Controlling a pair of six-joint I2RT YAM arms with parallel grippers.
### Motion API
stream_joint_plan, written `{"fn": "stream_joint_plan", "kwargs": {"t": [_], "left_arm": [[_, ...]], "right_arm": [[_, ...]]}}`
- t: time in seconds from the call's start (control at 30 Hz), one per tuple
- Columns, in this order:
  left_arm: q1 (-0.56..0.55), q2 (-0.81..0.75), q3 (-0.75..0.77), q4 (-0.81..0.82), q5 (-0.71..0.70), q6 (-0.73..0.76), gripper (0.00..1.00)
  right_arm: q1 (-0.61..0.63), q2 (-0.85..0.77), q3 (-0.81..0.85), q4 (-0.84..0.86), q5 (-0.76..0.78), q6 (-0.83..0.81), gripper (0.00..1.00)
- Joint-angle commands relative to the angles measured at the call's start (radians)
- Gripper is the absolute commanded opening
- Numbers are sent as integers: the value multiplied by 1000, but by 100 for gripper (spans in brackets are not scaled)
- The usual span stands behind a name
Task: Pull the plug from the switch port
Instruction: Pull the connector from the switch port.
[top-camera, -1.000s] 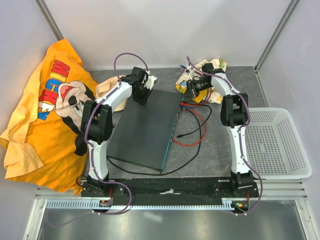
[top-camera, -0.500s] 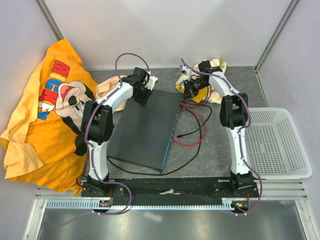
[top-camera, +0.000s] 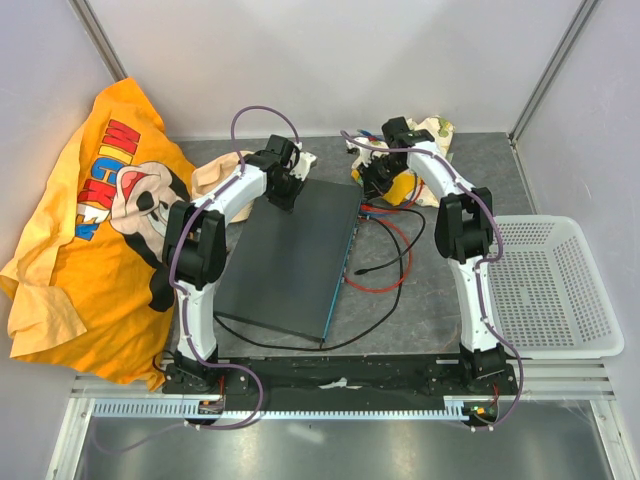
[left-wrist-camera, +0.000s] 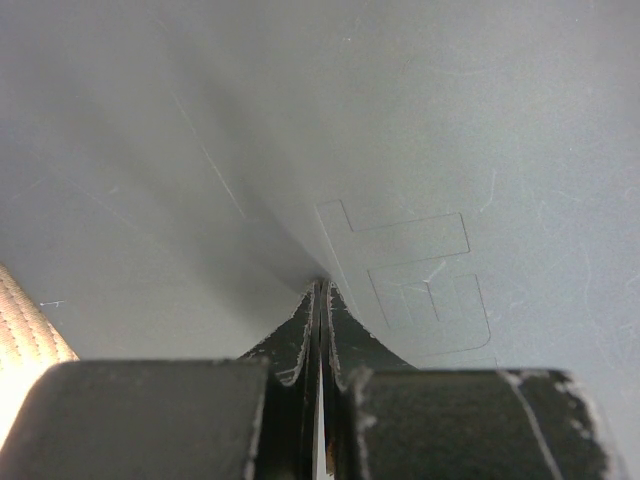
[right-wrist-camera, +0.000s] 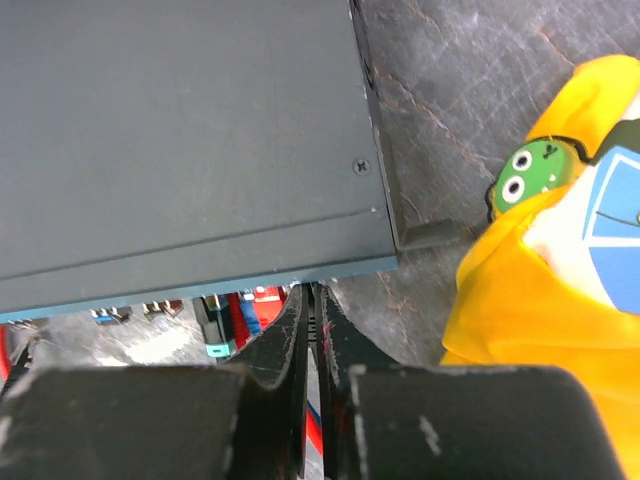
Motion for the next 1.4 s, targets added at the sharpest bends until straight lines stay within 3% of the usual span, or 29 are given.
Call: {"fn": "stream_joint_plan", "kwargs": {"t": [0.0,0.2,0.47,0.5,0.53,0.63,0.97,1.03,1.13,1.37], "left_arm": [[-24,118,-72,-68,-3,14,2],[-25,118,-72,-68,-6,16,2],[-27,116,-77,-68,0,16,2],[-28,116,-75,-68,-3,17,2],[-28,118,-72,-68,-3,16,2],[-30,119,-68,-68,0,16,2],[-34,121,-68,-61,11,17,2],[-36,121,-65,-63,11,19,2],[-39,122,-65,-63,16,21,2],[-44,129,-61,-63,31,21,2]], "right_arm": [[-25,0,-72,-95,255,-108,0],[-37,-72,-185,-78,231,-110,0],[-45,-98,-95,-51,189,-48,1],[-47,-103,-95,-48,162,-48,6],[-44,-111,-100,-49,149,-48,21],[-44,-118,-123,-46,103,-51,34],[-7,-105,-142,-16,63,-64,37],[4,-97,-144,-11,65,-84,36],[13,-94,-156,7,91,-91,15],[-1,-127,-179,-17,169,-186,0]]}}
